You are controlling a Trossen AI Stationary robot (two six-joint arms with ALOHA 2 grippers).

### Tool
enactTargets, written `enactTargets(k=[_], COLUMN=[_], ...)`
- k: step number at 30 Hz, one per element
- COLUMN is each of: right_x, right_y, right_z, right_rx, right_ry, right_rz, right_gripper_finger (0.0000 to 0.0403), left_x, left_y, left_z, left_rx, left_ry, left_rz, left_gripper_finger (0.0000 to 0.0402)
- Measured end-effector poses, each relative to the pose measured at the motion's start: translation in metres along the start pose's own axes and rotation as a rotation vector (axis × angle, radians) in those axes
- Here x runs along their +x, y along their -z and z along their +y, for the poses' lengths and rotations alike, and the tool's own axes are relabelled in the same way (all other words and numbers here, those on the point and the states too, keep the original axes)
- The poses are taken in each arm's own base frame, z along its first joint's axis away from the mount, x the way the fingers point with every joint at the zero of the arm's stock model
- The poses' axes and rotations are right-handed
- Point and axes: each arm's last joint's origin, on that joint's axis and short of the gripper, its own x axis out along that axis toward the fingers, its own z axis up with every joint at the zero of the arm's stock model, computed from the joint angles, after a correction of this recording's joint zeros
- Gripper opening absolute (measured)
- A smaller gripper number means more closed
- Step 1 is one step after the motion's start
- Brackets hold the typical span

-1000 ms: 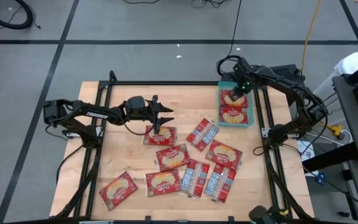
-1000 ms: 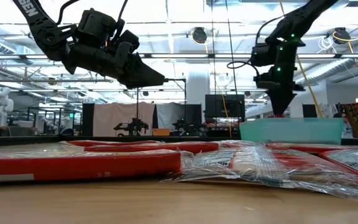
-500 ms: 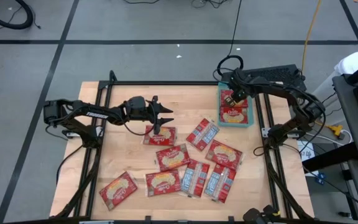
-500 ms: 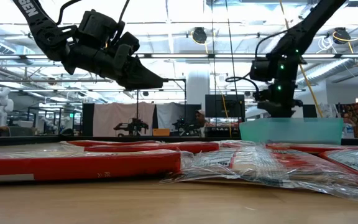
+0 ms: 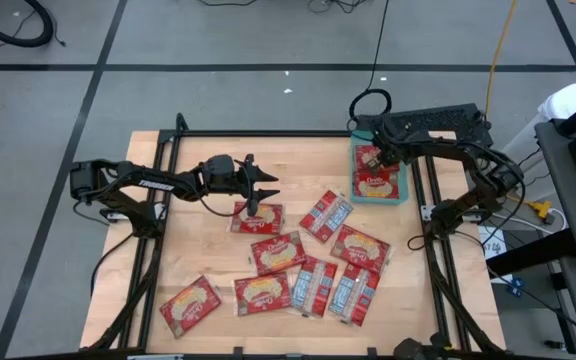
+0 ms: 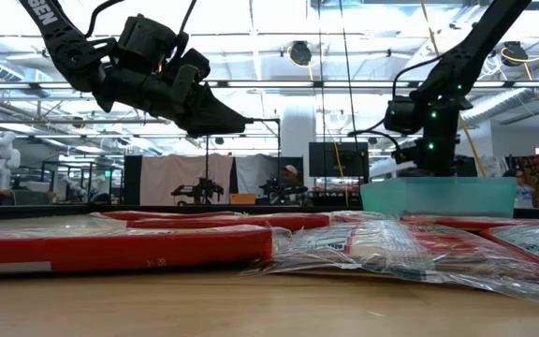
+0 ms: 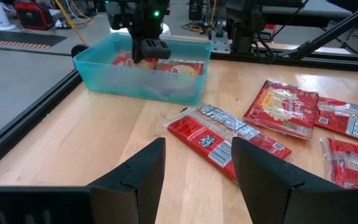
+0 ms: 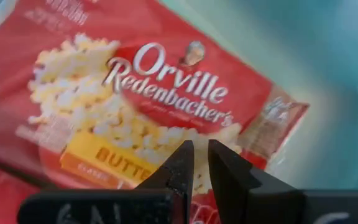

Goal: Sort popcorn bags into baskets
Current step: Put the red popcorn bag into the green bin

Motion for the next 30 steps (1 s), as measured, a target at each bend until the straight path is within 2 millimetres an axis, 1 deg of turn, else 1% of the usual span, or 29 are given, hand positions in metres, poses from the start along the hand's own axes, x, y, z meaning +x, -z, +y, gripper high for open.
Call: enactTargets(k=[4,6,8,10,13,15,17,19,21,23,24,27,30], right_x=[-0.002,-0.006,-0.014,-0.027,-0.053,-0.073,-0.093,-0.11,-0.125,-0.134,-0.137,-0.134,-0.129], right_y=[-0.003,-0.004,-0.004,-0.005,-0.003,-0.001,0.001,0.003,0.006,0.011,0.014,0.028,0.041], right_z=[0.0,0.001,0.005,0.011,0.026,0.038,0.05,0.061,0.069,0.078,0.084,0.1,0.113], right_rx=[0.011,0.029,0.045,0.048,0.021,-0.04,-0.113,-0.158,-0.184,-0.222,-0.242,-0.303,-0.345], right_ry=[0.002,-0.032,-0.08,-0.136,-0.2,-0.245,-0.29,-0.338,-0.382,-0.428,-0.451,-0.507,-0.557], right_rz=[-0.033,-0.054,-0.084,-0.131,-0.225,-0.321,-0.431,-0.532,-0.605,-0.665,-0.691,-0.731,-0.762], right_gripper_finger=[0.004,0.004,0.004,0.004,0.004,0.0041,0.0041,0.0041,0.0041,0.0041,0.0041,0.0041,0.0041], left_x=[0.0,0.0,0.0,-0.001,-0.002,-0.006,-0.011,-0.016,-0.021,-0.024,-0.025,-0.027,-0.031], left_y=[0.0,0.001,0.004,0.01,0.02,0.026,0.024,0.019,0.017,0.017,0.019,0.025,0.031], left_z=[0.0,0.0,0.0,0.001,0.003,0.002,-0.001,-0.007,-0.018,-0.032,-0.038,-0.057,-0.073], left_rx=[0.002,0.0,-0.008,-0.029,-0.101,-0.216,-0.338,-0.369,-0.337,-0.28,-0.257,-0.212,-0.139], left_ry=[0.0,-0.001,-0.011,-0.046,-0.128,-0.157,-0.142,-0.077,-0.011,0.03,0.036,0.033,-0.02], left_rz=[0.0,0.009,0.044,0.101,0.208,0.275,0.299,0.311,0.349,0.388,0.415,0.493,0.553], left_gripper_finger=[0.0186,0.0186,0.0186,0.0186,0.0186,0.0186,0.0186,0.0186,0.0186,0.0187,0.0187,0.0188,0.0204])
